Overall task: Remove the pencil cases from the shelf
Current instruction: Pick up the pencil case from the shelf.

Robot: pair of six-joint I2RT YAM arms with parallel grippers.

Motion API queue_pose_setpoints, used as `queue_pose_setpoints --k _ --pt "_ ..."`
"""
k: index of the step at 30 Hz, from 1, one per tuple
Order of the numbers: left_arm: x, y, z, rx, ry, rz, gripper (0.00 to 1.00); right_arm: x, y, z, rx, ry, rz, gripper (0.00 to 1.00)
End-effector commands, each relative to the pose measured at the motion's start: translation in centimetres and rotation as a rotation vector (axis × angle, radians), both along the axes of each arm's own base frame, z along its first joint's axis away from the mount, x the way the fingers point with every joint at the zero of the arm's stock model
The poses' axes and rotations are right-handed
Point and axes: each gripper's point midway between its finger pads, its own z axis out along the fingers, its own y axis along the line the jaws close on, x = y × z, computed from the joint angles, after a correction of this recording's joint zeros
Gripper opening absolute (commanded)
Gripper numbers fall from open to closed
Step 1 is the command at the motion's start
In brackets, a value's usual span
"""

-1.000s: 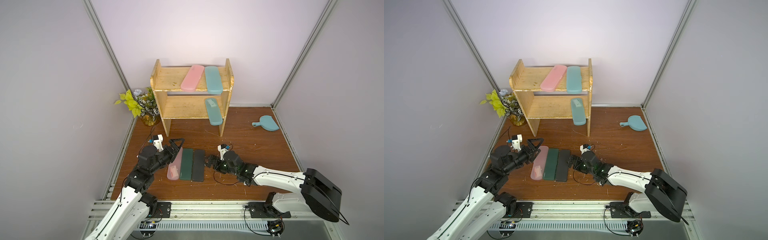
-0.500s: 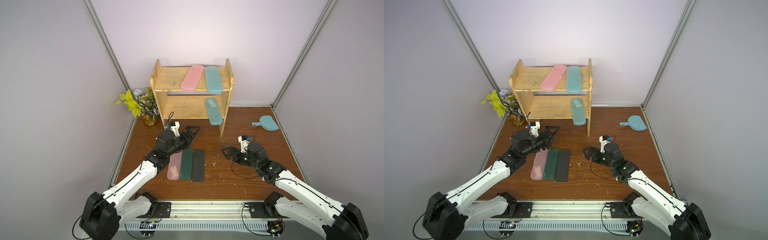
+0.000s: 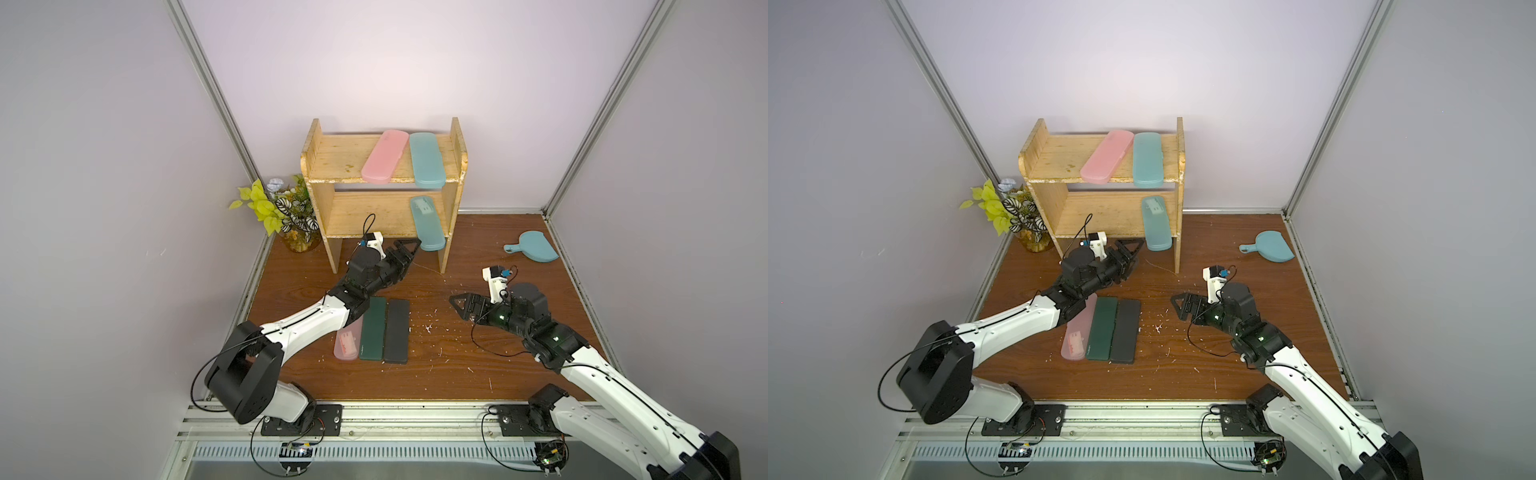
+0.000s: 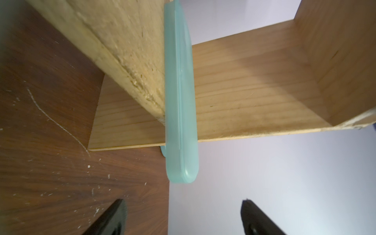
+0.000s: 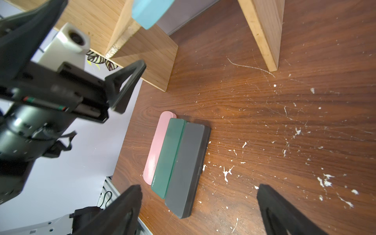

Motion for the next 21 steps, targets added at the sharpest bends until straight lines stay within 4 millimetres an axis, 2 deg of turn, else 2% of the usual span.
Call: queue_pose_setpoints --k 1,6,10,19,21 --pt "0.9 -1.0 1.8 -0.047 -0.065 0.001 0.76 0.2 -0.6 2.8 0.007 -0.081 -0.014 0.95" --pt "2.1 -2.8 1.0 -0.056 -0.058 -0.043 0.71 0.2 -1.6 3.4 0.002 -0.101 -0.052 0.95" --pt "2.8 -3.5 0.6 -0.065 -0.060 -0.048 0.65 0.3 -2.2 4.1 -0.017 -0.127 -0.068 0.95" --pt "3.6 -4.8 0.2 -0.100 -0.062 -0.079 0.39 0.6 -2.9 4.5 -0.045 -0.138 -0.087 0.95" --pt "3.7 -4.8 0.3 -0.102 -0.064 -0.081 0.36 0.6 -2.9 4.4 -0.046 -0.135 -0.089 0.95"
